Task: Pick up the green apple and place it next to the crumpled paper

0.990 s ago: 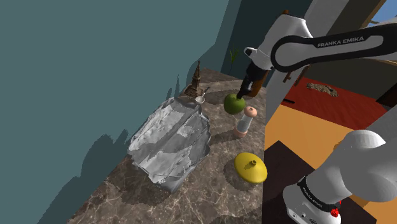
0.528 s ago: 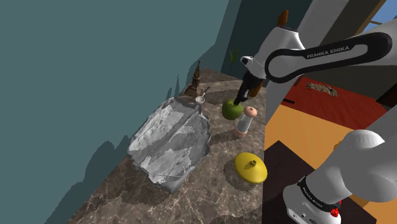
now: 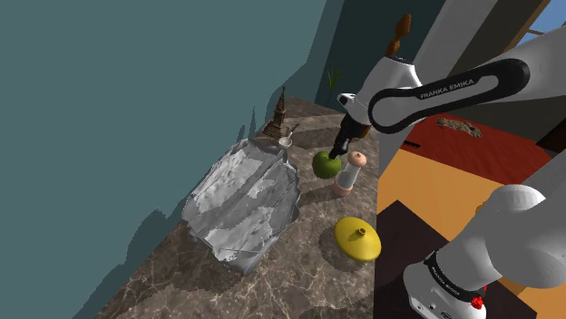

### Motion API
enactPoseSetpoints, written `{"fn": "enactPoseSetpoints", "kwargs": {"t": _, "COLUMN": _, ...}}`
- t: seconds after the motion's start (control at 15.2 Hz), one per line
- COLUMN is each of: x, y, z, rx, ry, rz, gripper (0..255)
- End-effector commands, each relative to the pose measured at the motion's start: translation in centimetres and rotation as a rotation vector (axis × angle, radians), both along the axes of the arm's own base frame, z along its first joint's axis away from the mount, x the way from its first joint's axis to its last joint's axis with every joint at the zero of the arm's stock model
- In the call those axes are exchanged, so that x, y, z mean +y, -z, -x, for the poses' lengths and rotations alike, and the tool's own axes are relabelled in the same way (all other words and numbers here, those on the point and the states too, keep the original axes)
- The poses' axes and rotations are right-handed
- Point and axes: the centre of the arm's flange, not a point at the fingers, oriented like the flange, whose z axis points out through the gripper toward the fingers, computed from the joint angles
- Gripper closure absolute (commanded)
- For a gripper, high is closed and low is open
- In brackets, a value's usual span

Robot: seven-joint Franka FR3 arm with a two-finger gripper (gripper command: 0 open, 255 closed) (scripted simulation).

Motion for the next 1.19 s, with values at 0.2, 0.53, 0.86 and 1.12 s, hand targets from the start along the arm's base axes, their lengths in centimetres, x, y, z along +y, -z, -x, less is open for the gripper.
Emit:
{"fn": "enactPoseSetpoints", "kwargs": {"t": 0.2, "x": -0.1, "y": 2.6, "z": 0.1, "rx": -0.001, "ry": 0.000, "rz": 0.000, "gripper": 255}}
{"fn": "enactPoseSetpoints", "kwargs": {"t": 0.53, "x": -0.1, "y": 5.3, "z": 0.1, "rx": -0.001, "ry": 0.000, "rz": 0.000, "gripper": 255}}
{"fn": "enactPoseSetpoints", "kwargs": {"t": 0.86, "x": -0.1, "y": 6.8, "z": 0.1, "rx": -0.001, "ry": 0.000, "rz": 0.000, "gripper": 255}}
{"fn": "enactPoseSetpoints", "kwargs": {"t": 1.12, "x": -0.1, "y": 6.8, "z": 0.1, "rx": -0.001, "ry": 0.000, "rz": 0.000, "gripper": 255}}
